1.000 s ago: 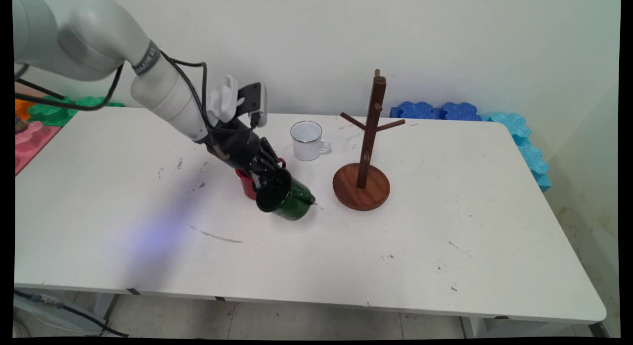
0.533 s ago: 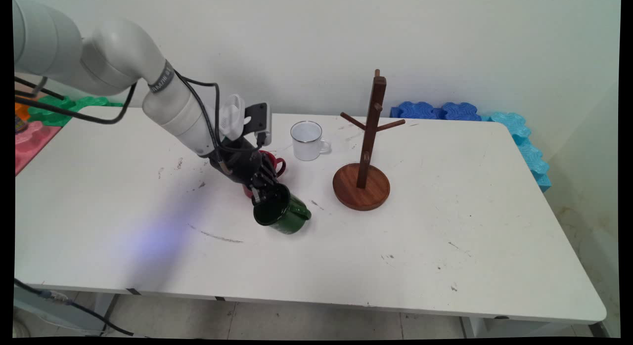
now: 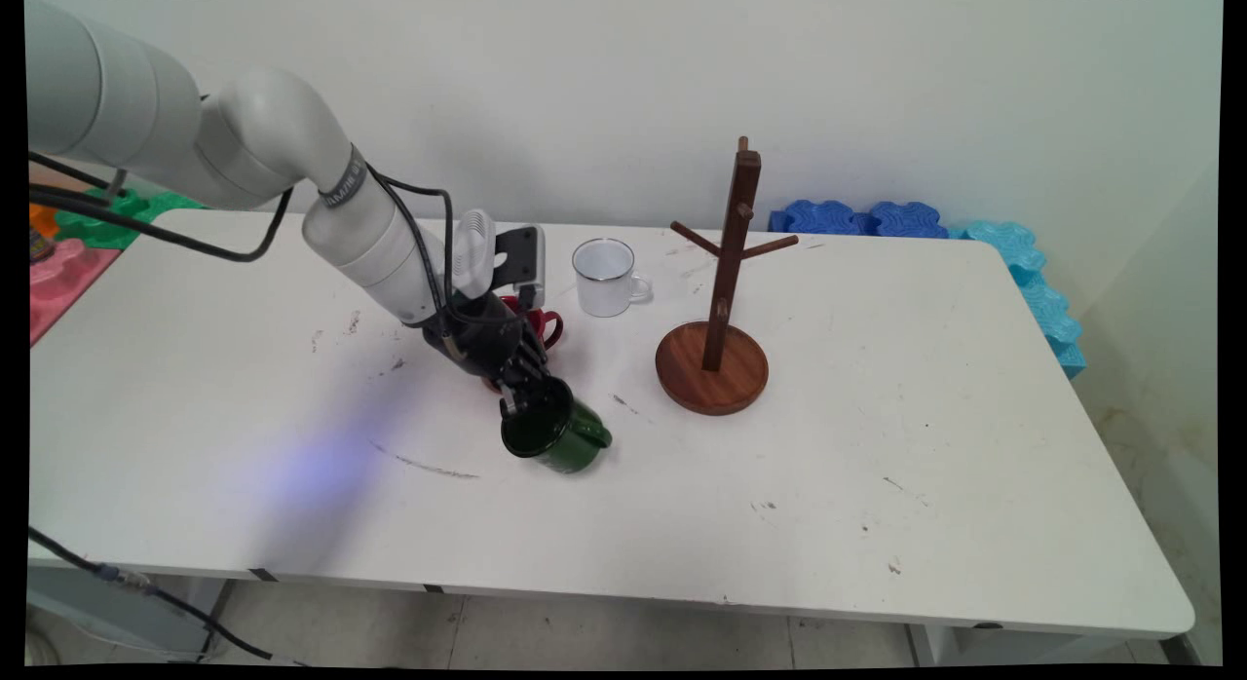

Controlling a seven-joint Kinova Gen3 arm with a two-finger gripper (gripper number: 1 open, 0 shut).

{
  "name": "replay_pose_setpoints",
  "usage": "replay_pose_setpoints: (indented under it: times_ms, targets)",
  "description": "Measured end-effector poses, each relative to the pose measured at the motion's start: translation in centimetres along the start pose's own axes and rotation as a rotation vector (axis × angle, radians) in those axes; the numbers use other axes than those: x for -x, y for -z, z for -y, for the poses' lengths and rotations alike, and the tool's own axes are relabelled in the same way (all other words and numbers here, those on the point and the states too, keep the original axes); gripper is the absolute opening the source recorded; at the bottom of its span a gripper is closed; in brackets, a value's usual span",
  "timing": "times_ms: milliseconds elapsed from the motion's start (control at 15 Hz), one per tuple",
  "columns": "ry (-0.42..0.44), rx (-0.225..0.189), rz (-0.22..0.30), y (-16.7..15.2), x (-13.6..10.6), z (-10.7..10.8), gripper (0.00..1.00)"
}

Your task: Place the picked object on the table

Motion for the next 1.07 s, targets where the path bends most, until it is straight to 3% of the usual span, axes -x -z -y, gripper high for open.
replay_pose_setpoints:
  times_ms: [1000, 1067]
  targets:
    - [-0.022, 0.01, 0.011, -1.6, -0.1, -0.5, 0.0]
    - [-0.024, 0.011, 0.009, -1.6, -0.1, -0.5, 1.0]
